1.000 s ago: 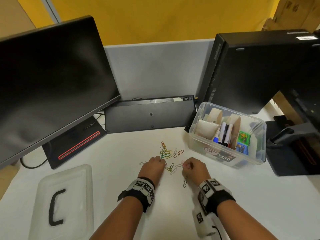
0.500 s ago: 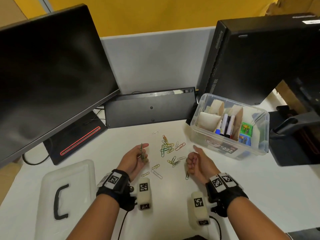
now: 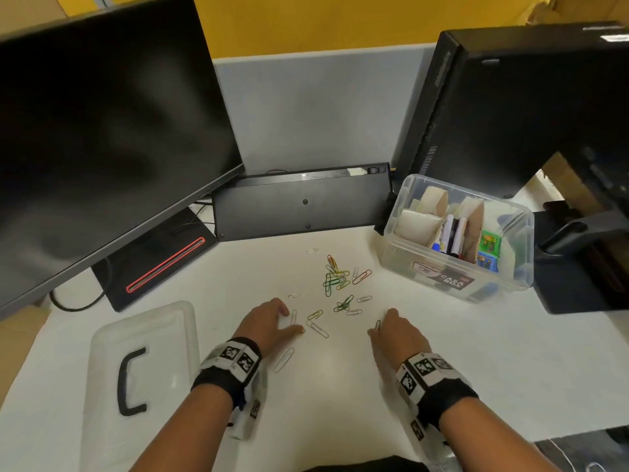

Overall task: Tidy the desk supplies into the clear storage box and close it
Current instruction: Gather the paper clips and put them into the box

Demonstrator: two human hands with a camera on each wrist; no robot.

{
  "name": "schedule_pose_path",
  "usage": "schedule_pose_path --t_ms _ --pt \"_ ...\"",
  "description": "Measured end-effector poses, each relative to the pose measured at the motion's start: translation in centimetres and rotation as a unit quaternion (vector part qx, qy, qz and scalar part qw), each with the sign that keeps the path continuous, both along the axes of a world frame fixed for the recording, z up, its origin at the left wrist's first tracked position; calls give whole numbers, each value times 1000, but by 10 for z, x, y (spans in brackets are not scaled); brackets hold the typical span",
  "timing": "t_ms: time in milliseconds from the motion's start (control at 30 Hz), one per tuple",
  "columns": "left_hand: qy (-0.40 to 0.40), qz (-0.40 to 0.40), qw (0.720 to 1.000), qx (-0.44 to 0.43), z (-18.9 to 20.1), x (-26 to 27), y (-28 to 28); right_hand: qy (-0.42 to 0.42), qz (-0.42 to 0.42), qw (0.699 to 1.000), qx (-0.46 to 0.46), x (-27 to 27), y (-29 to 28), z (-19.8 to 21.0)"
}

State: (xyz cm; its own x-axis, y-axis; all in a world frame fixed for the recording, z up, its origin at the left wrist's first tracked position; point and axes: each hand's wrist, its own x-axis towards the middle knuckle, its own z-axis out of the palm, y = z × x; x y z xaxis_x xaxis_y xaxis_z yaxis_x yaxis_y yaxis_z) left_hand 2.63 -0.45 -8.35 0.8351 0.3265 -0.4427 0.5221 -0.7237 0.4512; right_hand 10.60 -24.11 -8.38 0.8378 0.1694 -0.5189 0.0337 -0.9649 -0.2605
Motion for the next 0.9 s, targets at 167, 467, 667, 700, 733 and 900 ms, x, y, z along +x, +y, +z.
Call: schedule_pose_path --t_ms 167,467,667,700,733,900 --pt "-23 -41 998 48 -7 0 -6 -54 31 998 -8 -11 14 -6" --pt "-22 -72 995 67 1 8 -15 275 -268 720 578 -2 10 0" --pt "-14 -198 961 192 -1 11 -23 270 -269 781 495 -8 39 -9" --pt "-8 -188 965 184 -3 11 -23 250 -250 806 475 -9 45 -9" --pt "-1 -168 972 167 -3 11 -21 209 -199 848 444 -9 49 -9" --pt "33 -132 986 96 -4 9 -18 -27 197 972 128 -12 67 -9"
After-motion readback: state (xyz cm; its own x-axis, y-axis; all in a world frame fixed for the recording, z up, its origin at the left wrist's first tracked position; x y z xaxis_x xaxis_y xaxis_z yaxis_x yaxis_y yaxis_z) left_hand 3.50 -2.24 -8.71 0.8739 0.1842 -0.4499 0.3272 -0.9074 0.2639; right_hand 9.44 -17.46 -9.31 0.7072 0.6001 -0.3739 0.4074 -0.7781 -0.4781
